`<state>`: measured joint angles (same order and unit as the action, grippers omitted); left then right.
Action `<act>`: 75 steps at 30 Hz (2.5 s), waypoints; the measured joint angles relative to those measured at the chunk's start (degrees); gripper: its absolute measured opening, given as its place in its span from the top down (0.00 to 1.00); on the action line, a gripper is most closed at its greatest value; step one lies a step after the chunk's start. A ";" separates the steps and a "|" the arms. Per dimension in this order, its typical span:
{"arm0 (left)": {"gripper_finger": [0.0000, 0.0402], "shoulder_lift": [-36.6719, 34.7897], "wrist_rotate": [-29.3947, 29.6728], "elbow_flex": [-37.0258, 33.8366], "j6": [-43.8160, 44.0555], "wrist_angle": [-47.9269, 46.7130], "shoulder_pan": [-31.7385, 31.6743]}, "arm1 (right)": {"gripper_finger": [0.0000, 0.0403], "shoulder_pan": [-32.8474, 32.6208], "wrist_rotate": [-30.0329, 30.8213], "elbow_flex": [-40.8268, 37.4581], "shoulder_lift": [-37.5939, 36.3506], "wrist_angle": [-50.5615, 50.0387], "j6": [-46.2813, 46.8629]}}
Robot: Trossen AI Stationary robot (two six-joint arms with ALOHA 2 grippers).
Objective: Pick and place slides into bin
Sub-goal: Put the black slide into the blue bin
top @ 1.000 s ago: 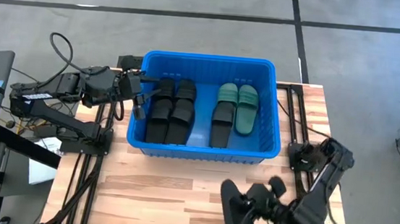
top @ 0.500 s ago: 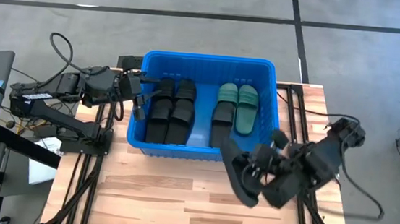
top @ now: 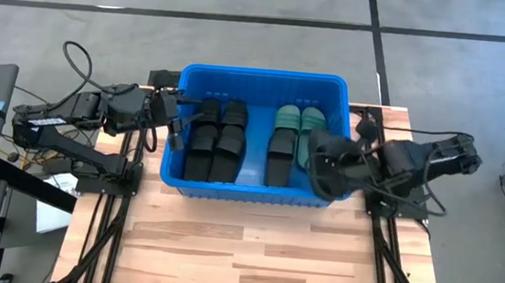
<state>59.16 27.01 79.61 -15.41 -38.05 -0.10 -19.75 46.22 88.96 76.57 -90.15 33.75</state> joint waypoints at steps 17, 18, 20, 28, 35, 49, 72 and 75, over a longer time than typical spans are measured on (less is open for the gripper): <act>0.67 1.17 7.77 0.03 1.67 2.21 0.00 | 1.00 21.61 6.72 -25.04 -7.11 26.07 -32.61; 0.67 1.31 8.14 0.03 1.69 2.07 0.00 | 1.00 22.34 6.49 -25.78 -7.24 27.91 -34.52; 0.67 2.10 8.35 -0.02 1.69 2.02 0.00 | 1.00 23.70 5.82 -27.33 -7.53 31.51 -38.16; 0.67 5.08 9.17 -0.02 2.84 1.85 -0.02 | 1.00 26.98 0.99 -31.58 -7.86 40.94 -46.15; 0.67 6.45 9.53 0.03 4.13 1.97 0.00 | 1.00 27.50 -2.49 -32.71 -7.07 43.94 -47.51; 0.67 6.40 9.75 0.00 5.35 1.85 0.00 | 1.00 26.75 -5.61 -32.78 -7.12 44.01 -42.96; 0.67 6.41 9.70 0.00 5.37 1.51 0.00 | 1.00 18.42 -6.99 -40.87 -7.16 43.49 -28.88; 0.67 6.51 9.68 0.00 5.50 1.56 0.00 | 1.00 18.28 -7.00 -41.87 -7.16 44.78 -28.63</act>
<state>65.67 36.69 79.61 -9.92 -36.49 -0.10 -1.47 39.22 47.09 69.41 -45.38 5.12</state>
